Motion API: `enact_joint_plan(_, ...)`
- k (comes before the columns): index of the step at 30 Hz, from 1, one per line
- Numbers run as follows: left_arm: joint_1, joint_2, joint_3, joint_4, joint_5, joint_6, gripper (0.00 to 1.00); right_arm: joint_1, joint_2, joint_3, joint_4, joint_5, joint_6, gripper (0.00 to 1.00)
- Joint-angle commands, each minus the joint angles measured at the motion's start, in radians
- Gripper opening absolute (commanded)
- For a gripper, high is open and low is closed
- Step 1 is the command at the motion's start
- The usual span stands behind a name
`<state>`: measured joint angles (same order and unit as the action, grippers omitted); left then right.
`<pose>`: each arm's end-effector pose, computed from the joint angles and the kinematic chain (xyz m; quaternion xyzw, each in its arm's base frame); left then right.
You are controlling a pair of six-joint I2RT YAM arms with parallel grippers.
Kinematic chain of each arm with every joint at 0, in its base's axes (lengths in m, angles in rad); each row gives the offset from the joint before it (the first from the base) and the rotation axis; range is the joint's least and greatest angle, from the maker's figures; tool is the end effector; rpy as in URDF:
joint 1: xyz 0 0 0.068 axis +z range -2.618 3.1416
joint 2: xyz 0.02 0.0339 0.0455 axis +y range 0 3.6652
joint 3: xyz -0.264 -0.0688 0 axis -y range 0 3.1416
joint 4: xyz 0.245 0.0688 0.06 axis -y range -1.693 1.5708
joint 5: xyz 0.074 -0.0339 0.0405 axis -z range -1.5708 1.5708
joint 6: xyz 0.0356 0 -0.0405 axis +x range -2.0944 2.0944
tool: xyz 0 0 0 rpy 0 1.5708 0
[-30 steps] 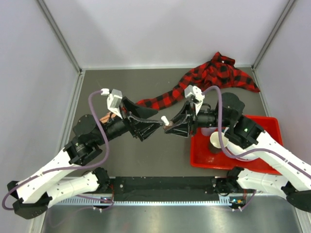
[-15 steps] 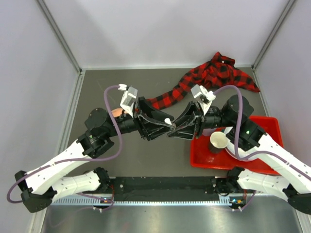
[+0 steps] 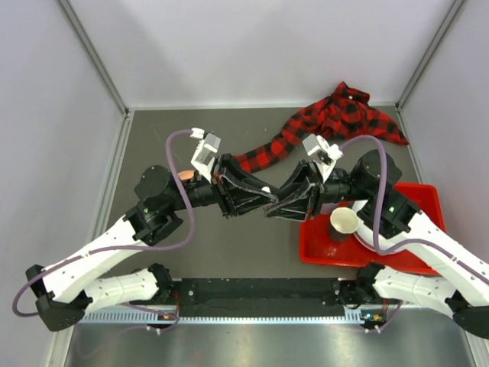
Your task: Paint the nails
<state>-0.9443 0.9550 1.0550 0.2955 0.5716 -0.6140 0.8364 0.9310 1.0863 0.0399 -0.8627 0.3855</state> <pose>0.1024 -0.1743 0.4532 0.3189 0.4861 -0.6723 0.4583 0.1076 0.1595 0.4413 -0.4438 0.4899 0.6200 0.4226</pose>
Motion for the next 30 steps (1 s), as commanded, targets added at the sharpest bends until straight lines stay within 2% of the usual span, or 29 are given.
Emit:
enact_joint_plan(1, -0.002, -0.009, 0.074, -0.053, -0.018, 0.031, 0.01, -0.007, -0.017, 0.017, -0.027, 0.01, -0.086, 0.0)
enact_joint_plan(6, -0.002, -0.001, 0.129, -0.205, -0.151, 0.1, 0.0, -0.007, -0.017, 0.032, -0.133, 0.154, -0.178, 0.0)
enact_joint_plan(9, -0.002, 0.024, 0.172, -0.29, -0.278, 0.123, 0.0, -0.005, -0.017, 0.043, -0.207, 0.322, -0.238, 0.0)
enact_joint_plan(10, -0.004, 0.034, 0.197, -0.341, -0.332, 0.123, 0.0, 0.0, -0.018, 0.044, -0.224, 0.443, -0.25, 0.0)
enact_joint_plan(12, -0.007, 0.068, 0.215, -0.413, -0.5, 0.105, 0.0, 0.024, -0.014, 0.041, -0.251, 0.592, -0.307, 0.0)
enact_joint_plan(13, -0.01, 0.079, 0.223, -0.426, -0.562, 0.1, 0.0, 0.036, -0.011, 0.031, -0.247, 0.735, -0.325, 0.0)
enact_joint_plan(14, -0.033, 0.1, 0.223, -0.436, -0.714, 0.097, 0.0, 0.064, -0.006, 0.021, -0.236, 0.802, -0.342, 0.0)
enact_joint_plan(17, -0.112, 0.135, 0.218, -0.452, -0.976, 0.115, 0.0, 0.114, 0.0, -0.014, -0.172, 1.048, -0.375, 0.0)
enact_joint_plan(18, -0.125, 0.146, 0.221, -0.446, -1.098, 0.117, 0.0, 0.124, 0.003, -0.022, -0.141, 1.089, -0.379, 0.0)
enact_joint_plan(19, -0.134, 0.155, 0.218, -0.423, -1.134, 0.108, 0.0, 0.125, 0.002, -0.037, -0.123, 1.138, -0.381, 0.0)
enact_joint_plan(24, -0.136, 0.231, 0.267, -0.41, -1.135, 0.051, 0.0, 0.125, 0.019, -0.028, -0.124, 1.082, -0.381, 0.0)
enact_joint_plan(25, -0.136, 0.243, 0.295, -0.421, -1.1, 0.049, 0.06, 0.125, 0.017, -0.028, -0.127, 1.055, -0.381, 0.0)
enact_joint_plan(27, -0.137, 0.254, 0.304, -0.443, -1.055, 0.043, 0.41, 0.125, 0.014, -0.032, -0.141, 1.025, -0.379, 0.0)
enact_joint_plan(30, -0.134, 0.211, 0.278, -0.441, -0.974, 0.049, 0.66, 0.119, -0.004, -0.046, -0.155, 0.927, -0.373, 0.0)
